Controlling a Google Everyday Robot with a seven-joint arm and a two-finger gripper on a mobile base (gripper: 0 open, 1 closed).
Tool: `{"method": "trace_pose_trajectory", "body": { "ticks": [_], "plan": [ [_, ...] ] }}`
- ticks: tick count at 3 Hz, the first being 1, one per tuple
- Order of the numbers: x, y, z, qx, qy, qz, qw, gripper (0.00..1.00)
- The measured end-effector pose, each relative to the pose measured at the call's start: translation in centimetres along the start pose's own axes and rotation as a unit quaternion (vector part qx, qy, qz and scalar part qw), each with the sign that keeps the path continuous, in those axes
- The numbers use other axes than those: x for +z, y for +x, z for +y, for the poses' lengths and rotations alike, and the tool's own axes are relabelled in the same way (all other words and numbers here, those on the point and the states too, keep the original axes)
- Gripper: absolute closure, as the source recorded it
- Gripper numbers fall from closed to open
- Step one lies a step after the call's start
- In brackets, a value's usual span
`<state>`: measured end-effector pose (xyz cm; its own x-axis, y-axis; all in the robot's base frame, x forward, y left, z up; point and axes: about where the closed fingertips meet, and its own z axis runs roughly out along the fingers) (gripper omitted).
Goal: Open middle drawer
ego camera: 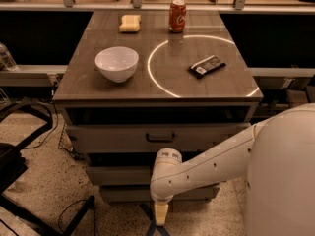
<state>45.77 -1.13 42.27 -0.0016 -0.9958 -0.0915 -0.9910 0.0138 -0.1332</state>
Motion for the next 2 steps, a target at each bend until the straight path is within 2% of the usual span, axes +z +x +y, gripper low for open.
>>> {"method": "trace_pose_trajectory", "body": {
  "ticks": [1,2],
  "plan": [
    [0.06,0.02,0.07,0.0,-0.001,0.0,1.0,0.17],
    [0.12,0.05,0.13,0.0,-0.002,0.0,1.0,0.39]
  ]
}}
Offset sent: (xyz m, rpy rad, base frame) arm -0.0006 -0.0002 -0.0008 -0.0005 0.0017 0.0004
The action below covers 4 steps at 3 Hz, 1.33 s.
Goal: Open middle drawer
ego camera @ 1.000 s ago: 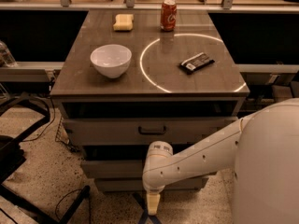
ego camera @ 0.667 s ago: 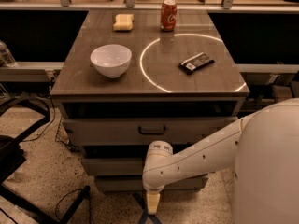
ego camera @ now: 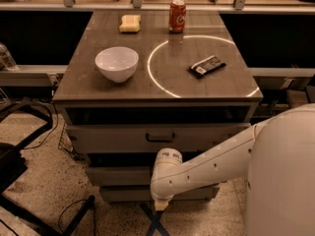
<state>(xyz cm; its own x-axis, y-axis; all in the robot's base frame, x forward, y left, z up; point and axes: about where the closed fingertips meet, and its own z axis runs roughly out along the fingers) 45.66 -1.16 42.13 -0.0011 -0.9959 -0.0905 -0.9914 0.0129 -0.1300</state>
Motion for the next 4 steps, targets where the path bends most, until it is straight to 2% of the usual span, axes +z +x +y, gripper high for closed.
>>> {"method": "trace_pose_trajectory", "body": {
  "ticks": [2,3,4],
  "plan": [
    [-0.4,0.0,0.0,0.0,-0.001,0.0,1.0,0.85],
    [-0.8,-0.1,0.0,0.0,-0.001,0.0,1.0,1.0],
    [-1.1,0.0,0.3,0.001,-0.004,0.0,1.0,1.0]
  ]
}}
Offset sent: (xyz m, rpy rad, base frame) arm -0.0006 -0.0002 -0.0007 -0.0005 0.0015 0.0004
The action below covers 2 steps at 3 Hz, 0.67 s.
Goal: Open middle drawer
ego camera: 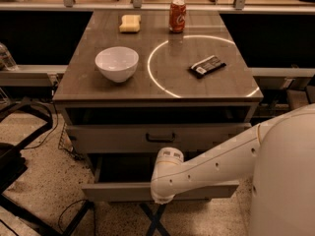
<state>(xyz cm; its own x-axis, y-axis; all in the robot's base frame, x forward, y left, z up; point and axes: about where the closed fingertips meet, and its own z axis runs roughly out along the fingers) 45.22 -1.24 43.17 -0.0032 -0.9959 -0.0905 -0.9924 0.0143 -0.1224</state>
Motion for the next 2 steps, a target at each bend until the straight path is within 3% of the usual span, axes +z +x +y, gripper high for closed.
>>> {"method": "trace_pose_trajectory", "body": {
  "ticks": [1,2],
  "plan": [
    [-0.1,0.2,1.1,0.003,-0.009,0.0,1.0,1.0],
    [-1.0,0.6,4.7,0.013,-0.03,-0.007,0.9994,1.0]
  ]
}}
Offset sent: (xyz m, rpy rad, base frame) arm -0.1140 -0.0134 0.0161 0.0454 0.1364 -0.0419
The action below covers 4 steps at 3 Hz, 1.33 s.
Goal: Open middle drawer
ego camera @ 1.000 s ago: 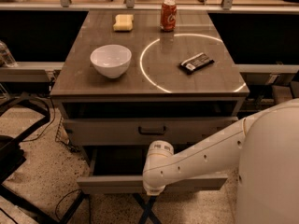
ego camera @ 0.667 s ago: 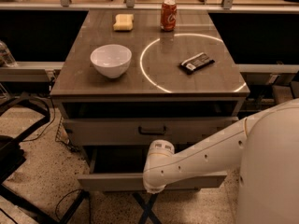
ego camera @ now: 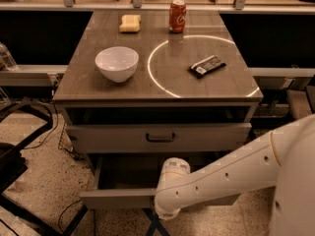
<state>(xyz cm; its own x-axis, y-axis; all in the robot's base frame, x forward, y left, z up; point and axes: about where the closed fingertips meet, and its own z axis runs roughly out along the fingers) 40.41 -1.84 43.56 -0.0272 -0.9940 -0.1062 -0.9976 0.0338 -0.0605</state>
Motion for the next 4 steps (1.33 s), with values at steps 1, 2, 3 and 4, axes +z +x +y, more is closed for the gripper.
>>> {"method": "trace_pose_trajectory", "body": {
  "ticks": [1,2,3,4],
  "plan": [
    [-1.8,0.1,4.1,-0.001,-0.013,-0.007,0.9999,1.0],
    [-4.7,0.7,5.4,0.001,0.011,-0.011,0.9999,1.0],
    [-8.3,3.3,1.7,0.004,0.076,-0.025,0.9968,1.0],
    [-9.9,6.4,-2.1,0.013,0.12,-0.03,0.9923,1.0]
  ]
}}
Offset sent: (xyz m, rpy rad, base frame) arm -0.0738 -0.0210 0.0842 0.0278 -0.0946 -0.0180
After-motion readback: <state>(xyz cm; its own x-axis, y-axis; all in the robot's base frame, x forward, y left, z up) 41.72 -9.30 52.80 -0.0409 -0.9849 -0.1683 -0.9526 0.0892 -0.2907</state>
